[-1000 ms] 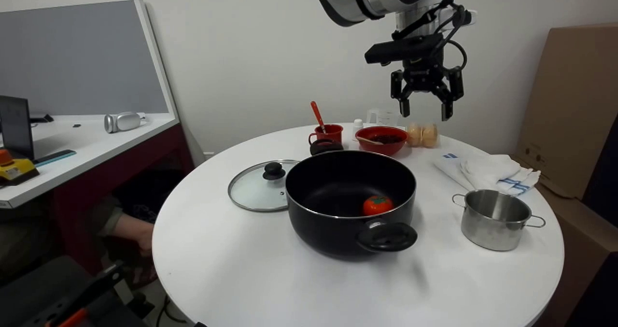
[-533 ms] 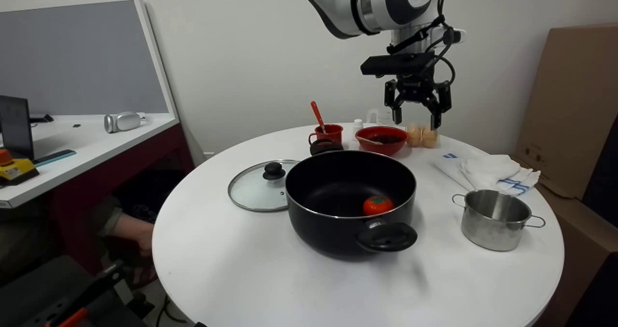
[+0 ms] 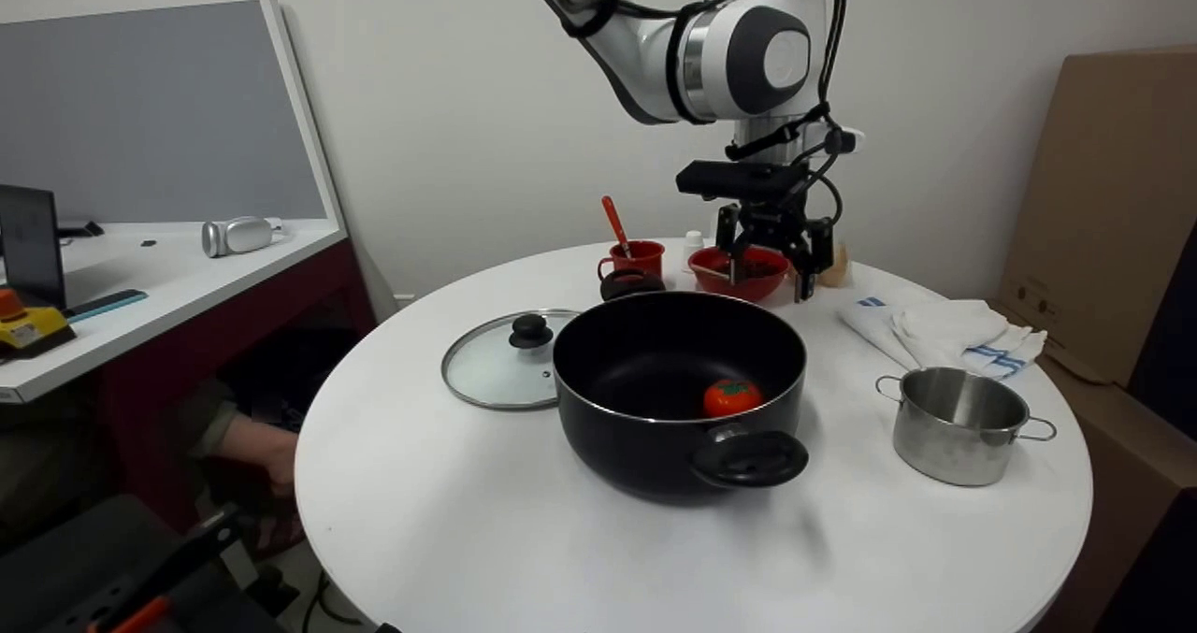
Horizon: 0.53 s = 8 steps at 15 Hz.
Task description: Uncover the pot and place the tomato and broccoli toys inside then cover it up again
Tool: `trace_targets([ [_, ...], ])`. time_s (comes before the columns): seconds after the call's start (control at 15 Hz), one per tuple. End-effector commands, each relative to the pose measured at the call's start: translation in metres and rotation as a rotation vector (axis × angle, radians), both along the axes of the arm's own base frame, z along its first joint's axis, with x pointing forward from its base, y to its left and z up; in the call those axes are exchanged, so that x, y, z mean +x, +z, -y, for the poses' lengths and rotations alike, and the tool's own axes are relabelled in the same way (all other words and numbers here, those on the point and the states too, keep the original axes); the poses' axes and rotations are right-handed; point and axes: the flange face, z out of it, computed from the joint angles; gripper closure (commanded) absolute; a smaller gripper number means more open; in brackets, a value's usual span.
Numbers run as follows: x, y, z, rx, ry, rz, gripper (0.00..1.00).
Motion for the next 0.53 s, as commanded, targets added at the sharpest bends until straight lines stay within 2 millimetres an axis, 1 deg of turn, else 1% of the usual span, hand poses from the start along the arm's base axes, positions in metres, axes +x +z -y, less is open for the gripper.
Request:
trace_targets([
  [0.0, -0.001, -0.021, -0.006, 0.024, 0.001, -0.038, 0.0],
  [0.27, -0.004, -0.035, -0.01, 0.027, 0.004, -0.062, 0.0],
  [0.33, -0.004, -0.037, -0.01, 0.028, 0.005, -0.065, 0.25],
  [0.4, -0.005, -0.039, -0.01, 0.025, 0.01, -0.066, 0.28],
  [0.47, -0.005, -0.04, -0.01, 0.025, 0.012, -0.068, 0.33],
])
